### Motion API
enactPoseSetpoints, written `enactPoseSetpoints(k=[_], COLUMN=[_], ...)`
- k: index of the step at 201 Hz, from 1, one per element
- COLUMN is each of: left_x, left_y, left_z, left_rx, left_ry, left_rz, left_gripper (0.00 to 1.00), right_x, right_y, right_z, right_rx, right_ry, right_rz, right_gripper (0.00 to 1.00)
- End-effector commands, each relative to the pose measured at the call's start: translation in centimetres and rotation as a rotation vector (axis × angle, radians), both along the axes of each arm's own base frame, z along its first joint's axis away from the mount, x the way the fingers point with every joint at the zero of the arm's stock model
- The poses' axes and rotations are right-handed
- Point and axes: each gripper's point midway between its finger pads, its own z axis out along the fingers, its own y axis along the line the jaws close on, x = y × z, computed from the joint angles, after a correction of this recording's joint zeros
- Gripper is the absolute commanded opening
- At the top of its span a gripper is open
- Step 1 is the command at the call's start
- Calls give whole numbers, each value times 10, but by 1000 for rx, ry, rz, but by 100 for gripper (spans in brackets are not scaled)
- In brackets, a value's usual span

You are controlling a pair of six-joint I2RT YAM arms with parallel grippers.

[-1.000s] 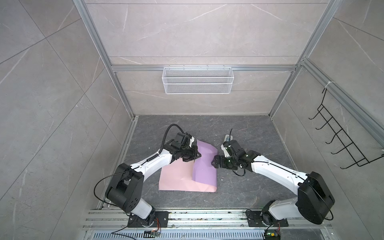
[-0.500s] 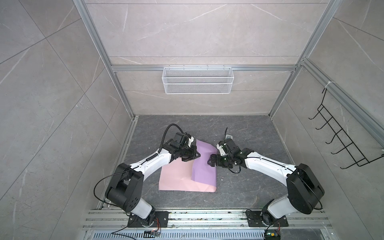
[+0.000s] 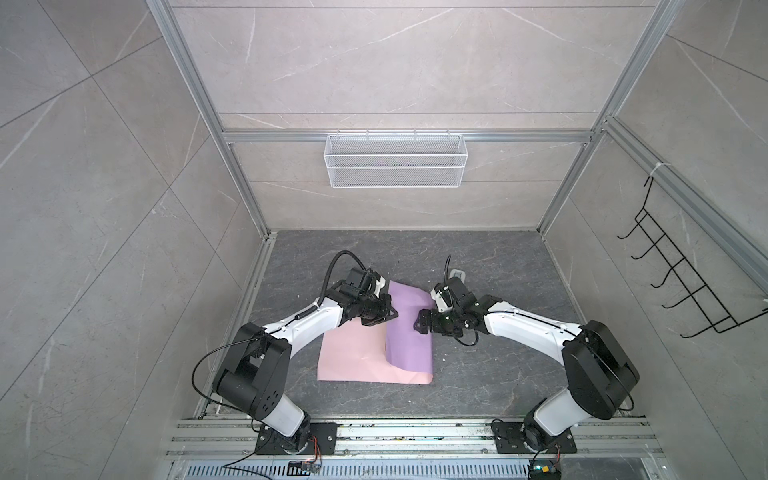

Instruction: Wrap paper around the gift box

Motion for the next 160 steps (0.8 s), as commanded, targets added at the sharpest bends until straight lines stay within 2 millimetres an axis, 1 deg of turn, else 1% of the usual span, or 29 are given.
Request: enactPoseSetpoints(k=[1,16,45,59,82,104,115,135,148,160], left_x=[2,3,7,8,10,8,4,-2,-4,-5], left_y=[1,3,10,15,26,33,33,29,24,17], left_z=[-4,-6,-9,-10,-10,-9,-10,-10,-12,-12], left_rx=[6,21,65,94,147,175,171,140,117,80], left_ry=[-11,-13,-26,-35,-52,-57,-42,-12,7,27], left_rz=[-13,-7,14,32,66,84,83,70,54,39], left_gripper=[0,1,13,24,39,51,58,67,70,71], right_x=[3,1,-2,-3,-5,-5,-5,-6,-7,-7], right_y=[0,-1,-4,-6,-6,-7,-6,-6,-6,-6], right_z=[-4,-8,-14,-16,-20,-22,-23,-23,-24,-24], right_rx=[-12,-19,-29,-33,-33,-30,-28,-25,-26,-26], right_ry=[0,5,17,20,27,32,32,33,33,34], right_rz=[11,12,7,6,4,-1,-1,-2,-1,-1], right_gripper=[94,93,93,93,93,92,92,92,92,92])
